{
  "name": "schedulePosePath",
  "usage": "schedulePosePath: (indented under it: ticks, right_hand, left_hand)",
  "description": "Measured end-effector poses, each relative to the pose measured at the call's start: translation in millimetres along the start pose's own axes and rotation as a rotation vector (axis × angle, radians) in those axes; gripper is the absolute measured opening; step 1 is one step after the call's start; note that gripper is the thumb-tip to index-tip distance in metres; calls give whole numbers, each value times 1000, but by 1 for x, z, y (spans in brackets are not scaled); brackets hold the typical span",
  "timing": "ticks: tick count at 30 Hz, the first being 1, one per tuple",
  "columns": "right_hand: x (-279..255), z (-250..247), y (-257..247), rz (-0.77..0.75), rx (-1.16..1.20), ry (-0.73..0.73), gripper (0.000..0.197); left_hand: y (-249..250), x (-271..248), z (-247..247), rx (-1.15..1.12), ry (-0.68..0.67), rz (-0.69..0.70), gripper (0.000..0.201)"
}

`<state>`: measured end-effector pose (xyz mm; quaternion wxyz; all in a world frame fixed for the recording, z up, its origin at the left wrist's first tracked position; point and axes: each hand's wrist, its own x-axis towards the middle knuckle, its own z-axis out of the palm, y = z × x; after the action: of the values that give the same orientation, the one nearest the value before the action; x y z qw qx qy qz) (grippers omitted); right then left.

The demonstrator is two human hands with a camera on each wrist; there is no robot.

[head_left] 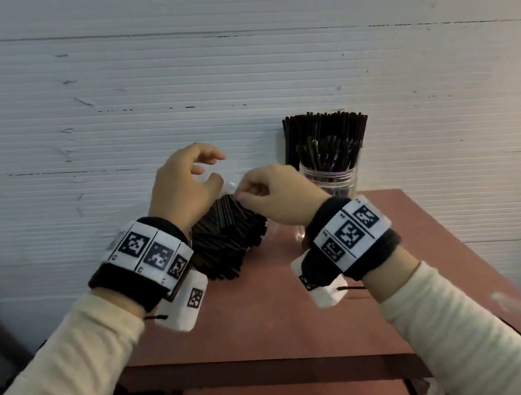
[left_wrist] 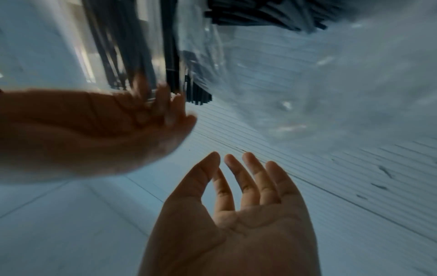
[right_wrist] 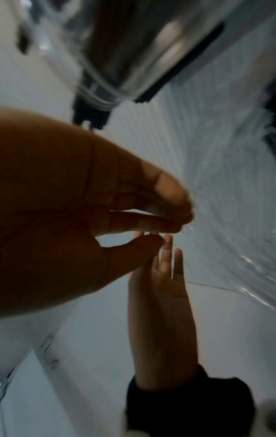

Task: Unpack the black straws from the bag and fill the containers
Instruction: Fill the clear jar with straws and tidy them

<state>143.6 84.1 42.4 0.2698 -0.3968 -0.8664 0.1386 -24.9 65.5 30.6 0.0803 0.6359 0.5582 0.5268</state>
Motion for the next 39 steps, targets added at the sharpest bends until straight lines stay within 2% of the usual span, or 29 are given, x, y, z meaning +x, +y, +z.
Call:
schedulePosePath:
  ticks: [3, 7, 10, 14, 18, 24, 29, 32, 39]
  right_hand:
    - [11, 32, 1, 84, -126, -311, 30]
    - [27, 60, 1, 134, -222, -459, 50]
    - [40, 76, 6, 189, -301, -552, 62]
    - [51, 84, 5, 231, -327, -512, 68]
    - [56, 90, 2, 235, -310, -480, 66]
    - [55, 87, -3, 96, -256, -441, 44]
    - [53, 81, -2, 106, -195, -359, 35]
    - [53, 77, 3, 143, -93, -251, 31]
    - [43, 68, 14, 194, 88, -148, 29]
  left_hand:
    - [-18, 0, -19, 169, -126, -45, 32]
    - [-37, -1, -29, 223, -398, -69, 47]
    - [-43, -5, -30, 226, -408, -72, 52]
    - [-48, -2, -28, 181, -322, -69, 57]
    - [-48, 0, -26, 158, -291, -62, 63]
    - [-49, 6, -30, 108, -248, -35, 72]
    - [-53, 8, -32, 132, -282, -40, 68]
    - [-60, 10, -29, 160, -287, -39, 67]
    - [-56, 14, -23, 167, -297, -16, 63]
